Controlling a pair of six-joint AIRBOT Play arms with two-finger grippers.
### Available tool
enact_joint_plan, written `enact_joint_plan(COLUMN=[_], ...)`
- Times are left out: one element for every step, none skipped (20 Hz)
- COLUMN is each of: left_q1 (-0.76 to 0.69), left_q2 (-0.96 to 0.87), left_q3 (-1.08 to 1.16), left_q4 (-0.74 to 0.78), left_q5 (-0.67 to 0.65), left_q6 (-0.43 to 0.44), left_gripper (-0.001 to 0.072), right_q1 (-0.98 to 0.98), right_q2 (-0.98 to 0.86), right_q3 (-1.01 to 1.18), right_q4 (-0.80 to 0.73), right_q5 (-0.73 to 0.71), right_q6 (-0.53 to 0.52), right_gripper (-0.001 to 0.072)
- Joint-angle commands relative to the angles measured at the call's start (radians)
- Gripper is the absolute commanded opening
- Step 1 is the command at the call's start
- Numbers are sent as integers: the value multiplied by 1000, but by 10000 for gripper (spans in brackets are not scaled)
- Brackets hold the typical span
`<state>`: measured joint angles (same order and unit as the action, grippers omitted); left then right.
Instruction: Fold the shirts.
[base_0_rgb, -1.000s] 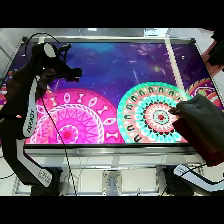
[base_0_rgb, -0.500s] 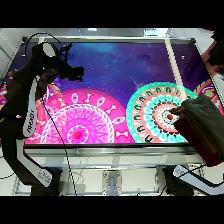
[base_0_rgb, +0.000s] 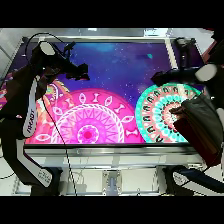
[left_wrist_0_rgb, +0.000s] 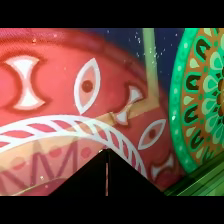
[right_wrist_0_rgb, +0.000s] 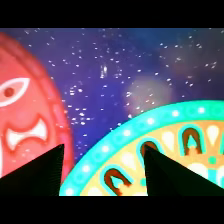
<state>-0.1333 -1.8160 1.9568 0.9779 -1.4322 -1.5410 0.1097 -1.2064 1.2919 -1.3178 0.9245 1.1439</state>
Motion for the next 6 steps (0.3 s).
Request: enact_joint_plan(left_q1=[0, 0, 0, 0, 0, 0], left_q2=[0, 0, 0, 0, 0, 0], left_q3=[1, 1, 1, 1, 1, 1], left_q4=[-13, -13, -13, -13, -13, -13], left_q5=[10, 16, 22, 21, 20, 21], left_q6=[5, 5, 5, 5, 5, 5], left_gripper=[9, 10, 9, 9, 10, 10], right_q1=[110, 110, 109, 109, 108, 108], right_q2=[-3, -3, -3, -3, -3, -3], right_q3=[-32, -32, -32, -32, -32, -32], right_q4=[-262, -243, -243, -243, -243, -243], right_q5=[-93, -93, -94, -93, -94, -93], right_q6=[-16, -16, -16, -16, -16, -16], right_gripper=[544, 544, 544, 544, 544, 544])
